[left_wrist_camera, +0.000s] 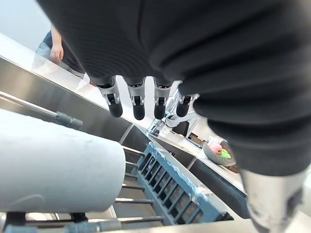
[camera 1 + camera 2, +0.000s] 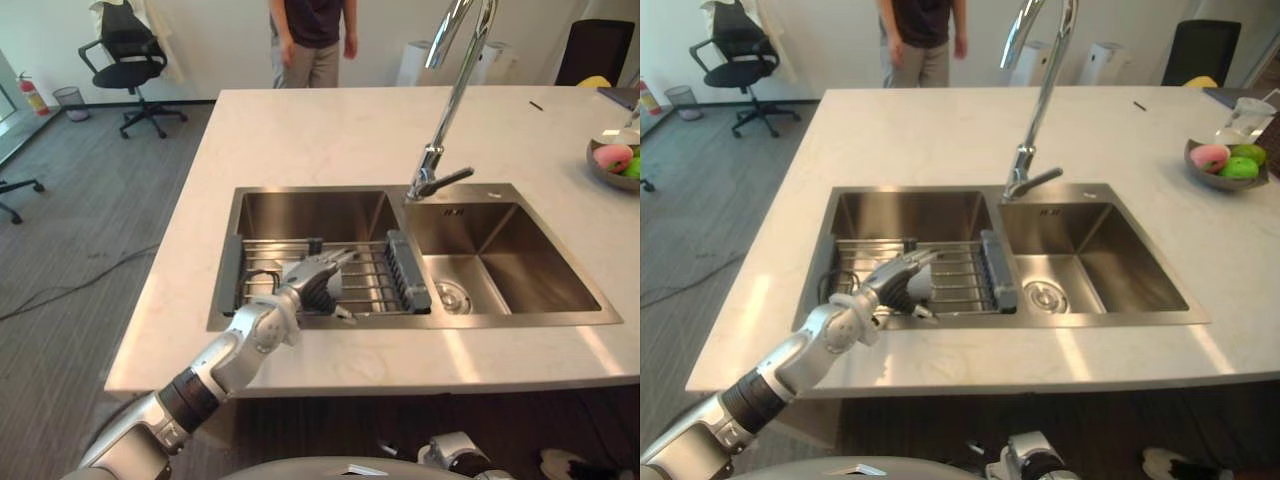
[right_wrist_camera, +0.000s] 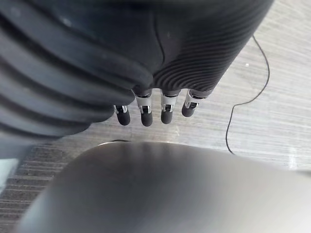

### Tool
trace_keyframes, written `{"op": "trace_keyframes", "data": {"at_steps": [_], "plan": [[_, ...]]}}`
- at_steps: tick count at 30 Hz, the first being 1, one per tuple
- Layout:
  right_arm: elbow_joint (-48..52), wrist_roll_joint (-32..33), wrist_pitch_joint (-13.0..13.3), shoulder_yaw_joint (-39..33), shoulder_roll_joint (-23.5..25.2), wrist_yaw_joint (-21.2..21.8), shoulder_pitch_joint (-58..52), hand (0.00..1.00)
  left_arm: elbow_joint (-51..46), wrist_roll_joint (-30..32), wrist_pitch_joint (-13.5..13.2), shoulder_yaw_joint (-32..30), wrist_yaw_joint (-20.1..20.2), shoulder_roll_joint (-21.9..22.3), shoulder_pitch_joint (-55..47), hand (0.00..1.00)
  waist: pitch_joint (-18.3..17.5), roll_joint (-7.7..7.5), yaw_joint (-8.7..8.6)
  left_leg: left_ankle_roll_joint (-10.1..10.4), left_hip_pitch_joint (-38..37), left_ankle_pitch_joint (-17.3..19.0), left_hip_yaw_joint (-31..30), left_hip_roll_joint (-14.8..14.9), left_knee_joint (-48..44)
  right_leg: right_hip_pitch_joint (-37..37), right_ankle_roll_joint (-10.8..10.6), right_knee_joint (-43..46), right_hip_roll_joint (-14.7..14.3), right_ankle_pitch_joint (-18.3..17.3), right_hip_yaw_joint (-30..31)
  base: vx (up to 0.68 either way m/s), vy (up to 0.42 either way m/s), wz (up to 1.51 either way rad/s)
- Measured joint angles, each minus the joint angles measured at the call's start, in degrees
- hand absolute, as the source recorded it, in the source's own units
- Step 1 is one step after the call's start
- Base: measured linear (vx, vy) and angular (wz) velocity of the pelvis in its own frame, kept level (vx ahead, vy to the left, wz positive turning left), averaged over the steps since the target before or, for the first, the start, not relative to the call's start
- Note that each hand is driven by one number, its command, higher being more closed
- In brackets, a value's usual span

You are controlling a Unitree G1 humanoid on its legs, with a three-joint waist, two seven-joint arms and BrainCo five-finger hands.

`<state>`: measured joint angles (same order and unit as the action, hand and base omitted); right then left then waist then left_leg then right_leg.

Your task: Walk over to the sink, pick up the cup, carry it to the dishwasher, place the cup inside the dishwasher, then close the dishwasher door

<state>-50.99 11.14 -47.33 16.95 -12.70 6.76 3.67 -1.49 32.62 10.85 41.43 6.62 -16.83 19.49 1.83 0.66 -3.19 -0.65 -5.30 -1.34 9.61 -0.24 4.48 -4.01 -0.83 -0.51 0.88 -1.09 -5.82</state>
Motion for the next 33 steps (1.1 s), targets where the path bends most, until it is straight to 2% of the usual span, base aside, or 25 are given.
{"op": "trace_keyframes", "data": {"at_steps": [2,4,6,9,13,15,18,22,27,33], "plan": [[0.84,1.76,-1.57,0.43,-0.22,-2.71,0.02,0.0,-0.04,0.63,1.5,0.3,0.37,1.0,0.0,0.0,0.02,0.15,-0.2,0.0,0.24,0.0,0.35,0.01,0.0,0.01,0.04,-1.02,-0.09,0.77,0.65,0.0,0.002,-0.15],[1.66,2.53,-1.84,0.44,-0.34,-4.74,-0.17,0.0,-0.14,2.6,2.6,1.48,1.26,1.38,0.14,0.0,0.07,0.3,-0.53,0.01,0.24,0.0,0.37,0.04,0.0,0.03,0.09,-1.28,-0.17,1.01,1.08,0.0,-0.003,-0.13],[2.74,2.54,-1.89,0.87,-0.61,-6.26,-0.52,0.0,-0.14,2.57,2.99,2.43,1.4,1.6,0.12,0.0,0.12,0.51,-0.55,0.02,0.24,0.01,0.49,0.09,0.01,0.06,0.12,-1.33,-0.21,1.12,1.43,-0.01,-0.003,-0.11],[5.41,2.75,-1.43,0.86,-1.28,-11.96,-1.72,0.0,-0.21,2.58,4.5,3.47,1.33,2.17,0.14,0.0,-0.09,1.54,-0.53,0.03,0.31,0.04,1.28,0.12,0.04,0.13,0.05,-1.85,-0.25,1.74,2.23,-0.02,0.002,-0.12],[8.75,2.47,-1.51,0.86,-1.59,-15.07,-2.67,0.0,-1.15,2.34,5.76,3.96,1.12,2.17,0.16,0.0,-0.08,2.11,-0.75,0.03,0.35,0.03,1.54,0.17,0.32,0.26,0.1,-2.27,-0.32,2.05,2.57,-0.03,-0.001,-0.06],[11.43,2.49,-2.09,0.87,-1.6,-16.72,-3.32,0.0,-3.52,0.82,6.86,3.92,-0.04,2.03,0.24,0.0,-0.12,2.21,-0.55,0.05,0.39,0.03,2.14,0.24,0.33,0.5,0.12,-2.43,-0.4,2.28,3.16,-0.03,-0.003,-0.13],[14.31,2.69,-2.96,0.98,-1.42,-18.17,-3.85,0.0,-4.72,-1.66,7.17,3.87,-2.25,1.55,1.19,0.0,-0.11,2.47,-0.49,0.06,0.51,0.04,3.05,0.24,0.33,0.89,0.06,-2.68,-0.42,2.71,3.99,-0.02,0.009,-0.16],[15.53,1.3,-2.79,1.74,-0.44,-18.14,-4.06,0.0,-4.93,-3.72,7.23,3.29,-4.21,1.02,2.48,0.0,-0.34,2.88,-0.42,0.06,0.51,0.04,3.2,0.2,0.33,0.93,0.0,-2.79,-0.39,2.85,4.2,-0.01,0.005,-0.02],[16.4,-9.07,-2.32,3.55,3.62,-13.1,-4.55,0.0,-5.11,-5.57,7.21,-0.98,-5.97,0.44,2.47,0.0,-0.75,3.76,-0.02,0.06,0.73,0.04,3.2,0.21,0.33,0.91,0.01,-3.28,-0.39,3.11,4.16,0.0,0.0,0.0],[16.76,-10.95,-2.43,4.82,4.84,-12.04,-4.57,0.0,-5.24,-5.46,6.66,-3.24,-7.24,-1.46,2.47,0.0,-0.77,3.68,0.17,0.0,1.15,0.0,2.91,0.05,0.33,0.91,-0.16,-3.43,-0.22,3.26,3.84,0.0,0.003,0.02]]}}
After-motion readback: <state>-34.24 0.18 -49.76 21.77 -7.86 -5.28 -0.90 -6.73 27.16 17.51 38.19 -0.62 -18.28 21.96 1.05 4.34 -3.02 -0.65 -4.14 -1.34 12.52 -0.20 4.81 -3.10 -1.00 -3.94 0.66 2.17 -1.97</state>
